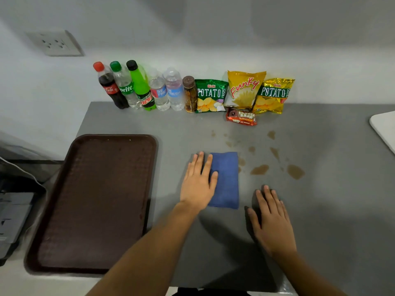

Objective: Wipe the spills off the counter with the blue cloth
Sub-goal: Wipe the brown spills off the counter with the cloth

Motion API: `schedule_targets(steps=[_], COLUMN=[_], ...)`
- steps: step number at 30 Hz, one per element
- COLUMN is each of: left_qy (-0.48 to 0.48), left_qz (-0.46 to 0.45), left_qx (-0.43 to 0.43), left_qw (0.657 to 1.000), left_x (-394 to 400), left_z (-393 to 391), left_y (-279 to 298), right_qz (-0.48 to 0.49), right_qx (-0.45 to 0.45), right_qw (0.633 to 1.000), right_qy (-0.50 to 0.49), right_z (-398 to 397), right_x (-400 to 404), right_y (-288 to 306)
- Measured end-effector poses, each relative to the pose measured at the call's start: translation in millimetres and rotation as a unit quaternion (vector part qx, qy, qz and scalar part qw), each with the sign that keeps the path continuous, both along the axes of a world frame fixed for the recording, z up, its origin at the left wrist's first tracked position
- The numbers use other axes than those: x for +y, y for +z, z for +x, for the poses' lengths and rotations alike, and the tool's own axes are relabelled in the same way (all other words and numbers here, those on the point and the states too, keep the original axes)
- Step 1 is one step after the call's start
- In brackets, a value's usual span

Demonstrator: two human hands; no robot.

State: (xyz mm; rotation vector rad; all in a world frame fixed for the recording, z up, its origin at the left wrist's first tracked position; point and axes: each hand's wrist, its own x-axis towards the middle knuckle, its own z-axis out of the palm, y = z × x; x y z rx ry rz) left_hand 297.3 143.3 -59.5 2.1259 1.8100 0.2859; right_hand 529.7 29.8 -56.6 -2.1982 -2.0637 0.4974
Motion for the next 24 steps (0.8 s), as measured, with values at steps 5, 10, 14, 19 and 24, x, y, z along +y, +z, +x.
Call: schedule_targets(steps=[5, 10, 14, 19, 24], left_qy=[0.061, 0.07, 0.073, 0.081, 0.076], left_qz=[0.007, 0.01, 0.017, 0.033, 0.038], left_qx=[0.019, 0.039, 0.034, 0.041, 0.048], left_qw=[0.998, 0.997, 0.997, 0.995, 0.995], left_x=[3.9, 2.1, 0.6, -0.9, -0.1], left_z=[-37.7, -41.0, -41.1, -40.1, -41.0], left_y=[-7.8, -15.7, -18.3, -19.8, -24.8], right_qz=[0.109, 0.053, 0.034, 0.04, 0.044], right_qx=[0.076, 0.074, 0.006, -0.02, -0.016], right_qw=[0.991, 0.995, 0.998, 0.992, 0.99], right_qy=[0.016, 0.047, 0.06, 0.118, 0.133], right_z=[-49.4, -107.9, -126.9, -126.0, -120.7], right_x=[35.0, 88.8, 112.0, 149.6, 193.6], right_y=[17.4, 8.8, -5.9, -10.4, -8.5])
